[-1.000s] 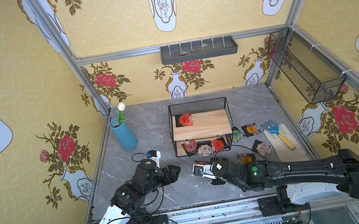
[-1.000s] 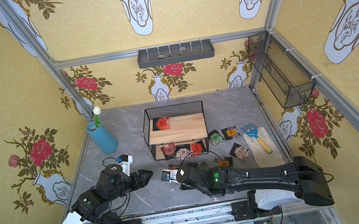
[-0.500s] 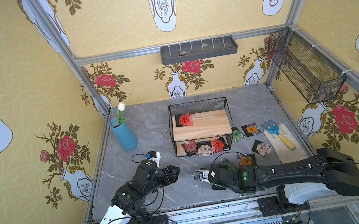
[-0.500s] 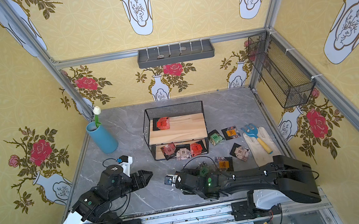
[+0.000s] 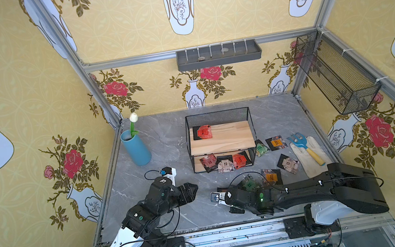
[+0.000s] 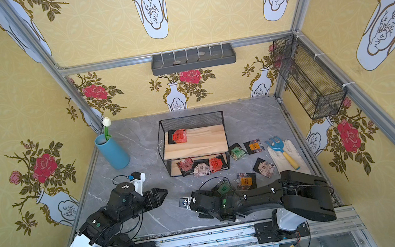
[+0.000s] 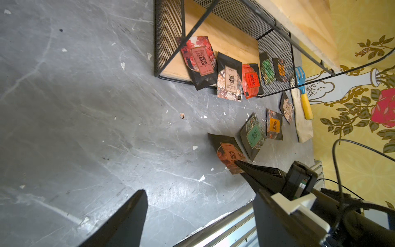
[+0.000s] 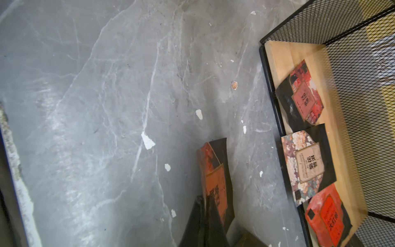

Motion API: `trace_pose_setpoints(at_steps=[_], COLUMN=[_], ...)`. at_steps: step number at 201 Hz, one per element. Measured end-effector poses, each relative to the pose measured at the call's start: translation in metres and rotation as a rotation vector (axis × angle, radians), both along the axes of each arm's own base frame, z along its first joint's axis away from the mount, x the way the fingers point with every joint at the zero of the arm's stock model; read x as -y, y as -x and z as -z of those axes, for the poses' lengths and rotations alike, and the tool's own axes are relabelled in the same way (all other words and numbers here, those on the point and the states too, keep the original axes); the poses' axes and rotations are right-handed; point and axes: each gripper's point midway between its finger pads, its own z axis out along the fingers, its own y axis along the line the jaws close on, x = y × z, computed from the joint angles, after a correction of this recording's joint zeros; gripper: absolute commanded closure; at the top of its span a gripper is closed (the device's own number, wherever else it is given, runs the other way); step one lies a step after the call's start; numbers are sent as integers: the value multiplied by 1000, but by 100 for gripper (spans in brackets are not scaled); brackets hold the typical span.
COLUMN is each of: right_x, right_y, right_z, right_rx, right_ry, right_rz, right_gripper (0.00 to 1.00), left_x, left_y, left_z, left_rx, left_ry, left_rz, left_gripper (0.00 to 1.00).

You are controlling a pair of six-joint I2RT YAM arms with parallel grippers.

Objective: Remove the tea bags from the shelf
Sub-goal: Place the tea bag at the center of the board.

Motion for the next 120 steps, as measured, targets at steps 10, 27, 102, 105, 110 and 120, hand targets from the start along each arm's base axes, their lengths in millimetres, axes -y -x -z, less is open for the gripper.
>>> trace_pose_setpoints(at_steps=[10,27,102,105,110,120], right_x=[-2,-3,-7,-7,-7,-7], right_y=[0,1,4,4,4,5], right_z=[2,5,18,19,19,19], right_rx=[-6,-19,-67,-68,-70,-72], right_ry=[-5,-12,-9,-9,-9,-10], right_rz=[-3,-4,-19,-20,-21,-22], right_gripper=[91,90,74,74,72,67], left_x=[0,0,-1,-1,-1,-1], left_y=[0,0,0,0,0,0], left_z=[0,0,2,2,2,2], left_rx=[0,0,-3,-3,-3,-3], left_ry=[0,0,-3,-3,-3,-3], left_rz=[-1,-2,-5,-5,-5,-6], left_gripper=[13,13,13,13,13,13])
